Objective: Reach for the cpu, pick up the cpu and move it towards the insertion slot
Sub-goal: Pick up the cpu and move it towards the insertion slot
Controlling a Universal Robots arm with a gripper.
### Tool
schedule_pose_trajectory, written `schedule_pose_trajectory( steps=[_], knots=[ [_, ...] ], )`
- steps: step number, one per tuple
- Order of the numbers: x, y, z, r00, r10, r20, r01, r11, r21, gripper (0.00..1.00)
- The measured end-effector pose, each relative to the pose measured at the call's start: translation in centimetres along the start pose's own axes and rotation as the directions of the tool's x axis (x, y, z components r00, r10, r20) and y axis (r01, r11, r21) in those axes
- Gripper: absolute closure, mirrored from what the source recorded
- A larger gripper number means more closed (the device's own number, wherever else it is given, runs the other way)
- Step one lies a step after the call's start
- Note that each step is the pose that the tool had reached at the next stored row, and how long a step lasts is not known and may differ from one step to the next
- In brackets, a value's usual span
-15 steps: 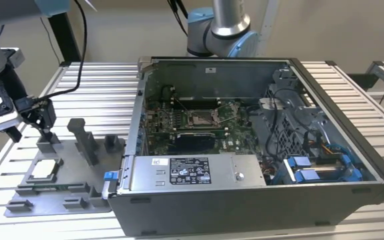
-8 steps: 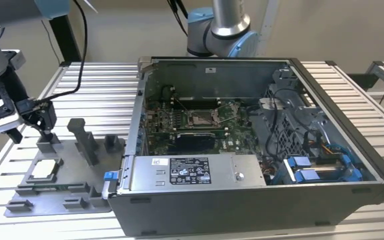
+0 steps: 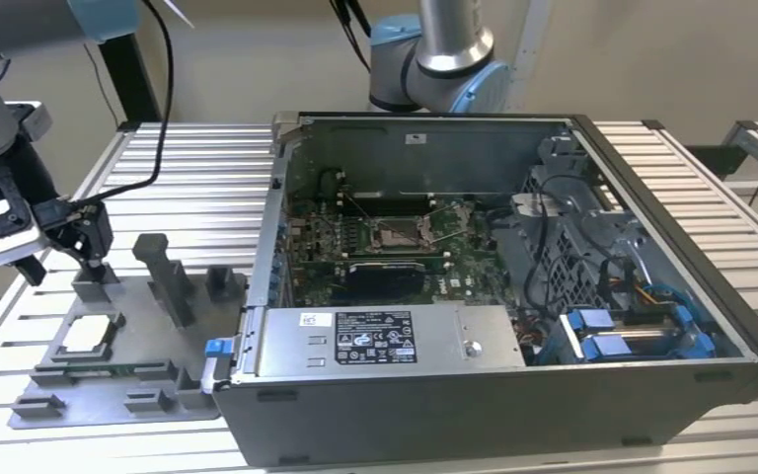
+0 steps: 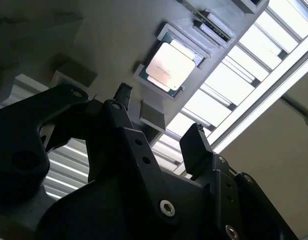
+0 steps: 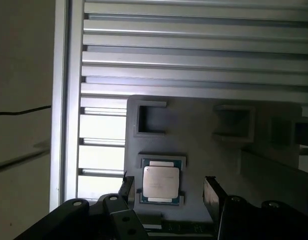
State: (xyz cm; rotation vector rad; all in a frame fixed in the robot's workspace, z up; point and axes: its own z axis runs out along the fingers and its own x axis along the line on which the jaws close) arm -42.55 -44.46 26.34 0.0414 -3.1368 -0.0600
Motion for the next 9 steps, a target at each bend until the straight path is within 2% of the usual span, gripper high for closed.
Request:
schedule_pose_trajectory(
  steps=[9],
  knots=[
    [0.00, -0.09, 0.32, 1.0000, 0.000, -0.0002, 0.000, 1.0000, 0.0000, 0.00]
  ],
)
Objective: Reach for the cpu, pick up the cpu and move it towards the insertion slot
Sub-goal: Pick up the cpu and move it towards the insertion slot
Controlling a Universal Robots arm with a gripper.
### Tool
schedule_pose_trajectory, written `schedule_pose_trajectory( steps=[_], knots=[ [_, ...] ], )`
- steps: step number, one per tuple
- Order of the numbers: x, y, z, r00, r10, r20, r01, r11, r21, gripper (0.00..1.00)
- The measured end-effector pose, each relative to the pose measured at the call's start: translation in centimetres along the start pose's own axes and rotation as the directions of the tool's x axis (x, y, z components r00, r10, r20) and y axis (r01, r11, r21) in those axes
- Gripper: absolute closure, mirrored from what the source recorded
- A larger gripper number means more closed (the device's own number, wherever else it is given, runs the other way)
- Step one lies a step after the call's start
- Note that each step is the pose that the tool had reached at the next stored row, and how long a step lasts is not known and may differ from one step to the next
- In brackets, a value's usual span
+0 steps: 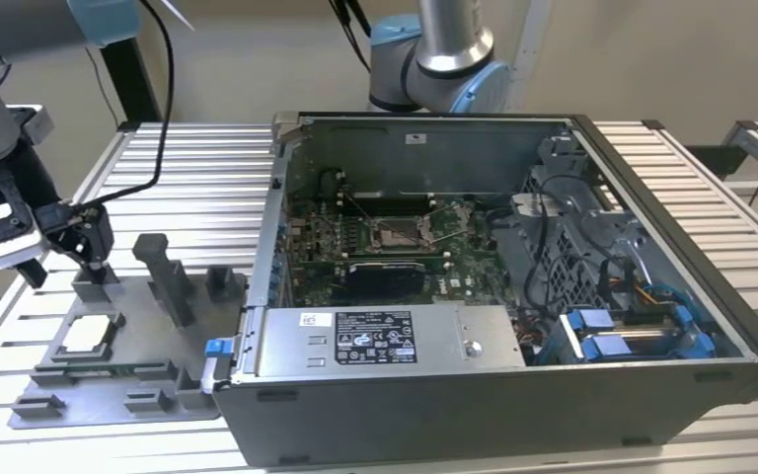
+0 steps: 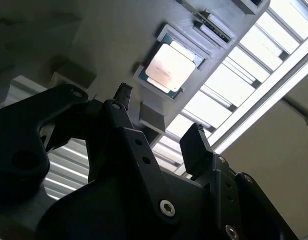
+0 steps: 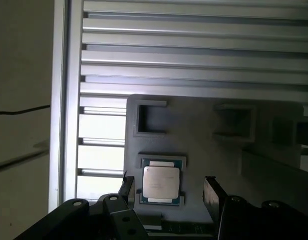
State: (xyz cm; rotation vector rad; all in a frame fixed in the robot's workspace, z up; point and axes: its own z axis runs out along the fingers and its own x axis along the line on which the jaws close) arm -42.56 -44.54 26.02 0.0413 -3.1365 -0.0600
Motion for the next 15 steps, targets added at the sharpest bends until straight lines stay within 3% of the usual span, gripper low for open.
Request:
schedule_pose_trajectory(
  steps=[15],
  knots=[
    [0.00, -0.23, 0.70, 1.0000, 0.000, -0.0011, 0.000, 1.0000, 0.0000, 0.00]
  ],
)
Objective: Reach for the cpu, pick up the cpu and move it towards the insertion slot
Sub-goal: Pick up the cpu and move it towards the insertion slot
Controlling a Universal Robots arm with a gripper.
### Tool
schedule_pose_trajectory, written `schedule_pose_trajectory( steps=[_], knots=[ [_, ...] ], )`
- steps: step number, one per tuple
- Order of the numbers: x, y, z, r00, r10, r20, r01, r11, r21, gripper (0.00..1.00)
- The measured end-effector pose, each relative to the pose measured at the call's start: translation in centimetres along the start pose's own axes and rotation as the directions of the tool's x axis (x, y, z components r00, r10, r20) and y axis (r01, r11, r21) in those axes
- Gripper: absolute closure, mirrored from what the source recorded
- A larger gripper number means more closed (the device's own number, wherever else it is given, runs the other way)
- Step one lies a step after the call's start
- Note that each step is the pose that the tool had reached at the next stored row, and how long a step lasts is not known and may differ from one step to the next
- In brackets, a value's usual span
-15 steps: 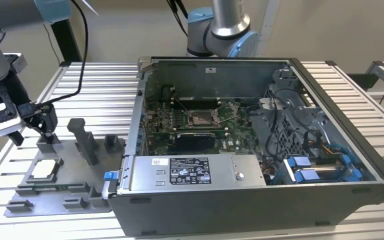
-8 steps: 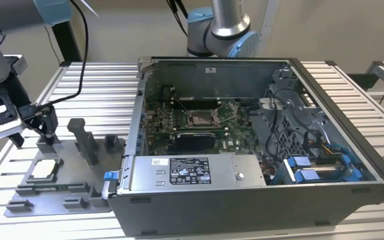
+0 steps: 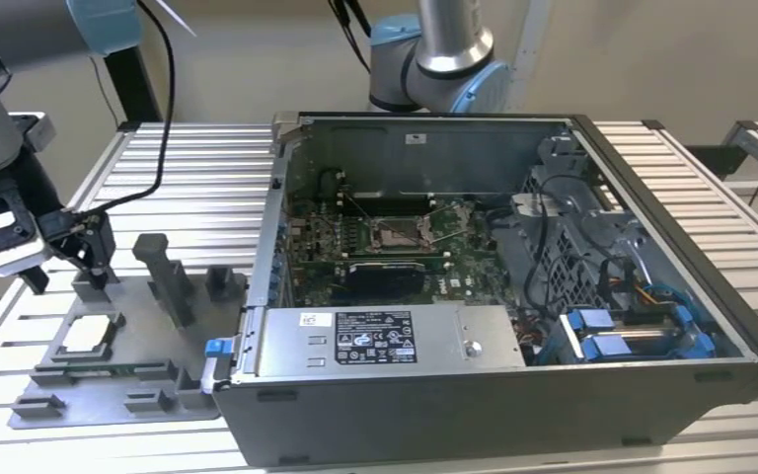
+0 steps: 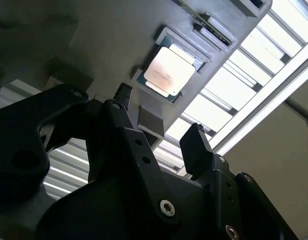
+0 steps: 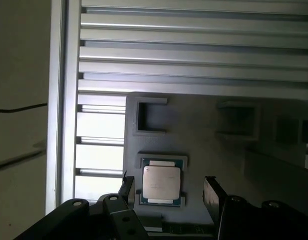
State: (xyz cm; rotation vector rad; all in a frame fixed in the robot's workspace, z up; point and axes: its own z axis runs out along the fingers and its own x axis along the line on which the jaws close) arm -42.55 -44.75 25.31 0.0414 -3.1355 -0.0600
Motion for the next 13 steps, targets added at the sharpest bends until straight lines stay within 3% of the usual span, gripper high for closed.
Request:
schedule_pose_trajectory(
  steps=[13],
  knots=[
    [0.00, -0.03, 0.54, 1.0000, 0.000, -0.0001, 0.000, 1.0000, 0.0001, 0.00]
  ],
)
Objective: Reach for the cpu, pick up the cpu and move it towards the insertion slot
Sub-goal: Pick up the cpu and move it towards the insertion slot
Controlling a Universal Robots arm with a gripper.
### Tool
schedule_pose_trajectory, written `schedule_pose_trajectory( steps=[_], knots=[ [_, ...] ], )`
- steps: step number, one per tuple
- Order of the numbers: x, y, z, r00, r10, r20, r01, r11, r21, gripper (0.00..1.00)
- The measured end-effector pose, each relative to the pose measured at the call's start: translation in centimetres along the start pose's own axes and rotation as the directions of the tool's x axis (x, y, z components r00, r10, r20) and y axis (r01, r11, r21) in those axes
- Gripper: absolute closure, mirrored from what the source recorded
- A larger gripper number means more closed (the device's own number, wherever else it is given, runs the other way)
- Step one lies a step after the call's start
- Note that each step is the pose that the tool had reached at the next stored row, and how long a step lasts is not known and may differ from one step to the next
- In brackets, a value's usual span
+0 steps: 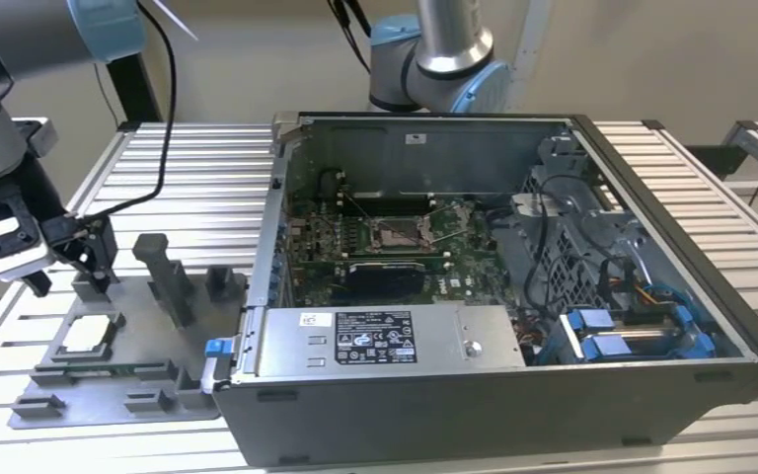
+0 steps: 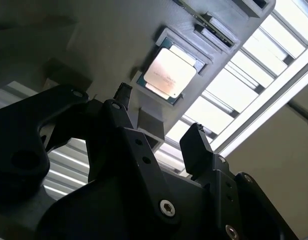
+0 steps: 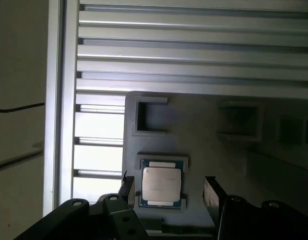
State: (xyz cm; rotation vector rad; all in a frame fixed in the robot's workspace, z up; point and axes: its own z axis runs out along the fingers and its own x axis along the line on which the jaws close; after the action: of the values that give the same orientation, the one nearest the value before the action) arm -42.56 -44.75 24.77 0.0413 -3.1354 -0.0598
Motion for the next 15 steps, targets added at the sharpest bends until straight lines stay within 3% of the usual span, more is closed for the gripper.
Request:
schedule_pose_trajectory(
  steps=[15],
  knots=[
    [0.00, -0.10, 0.30, 1.0000, 0.000, 0.0001, 0.000, 1.0000, -0.0001, 0.00]
  ],
)
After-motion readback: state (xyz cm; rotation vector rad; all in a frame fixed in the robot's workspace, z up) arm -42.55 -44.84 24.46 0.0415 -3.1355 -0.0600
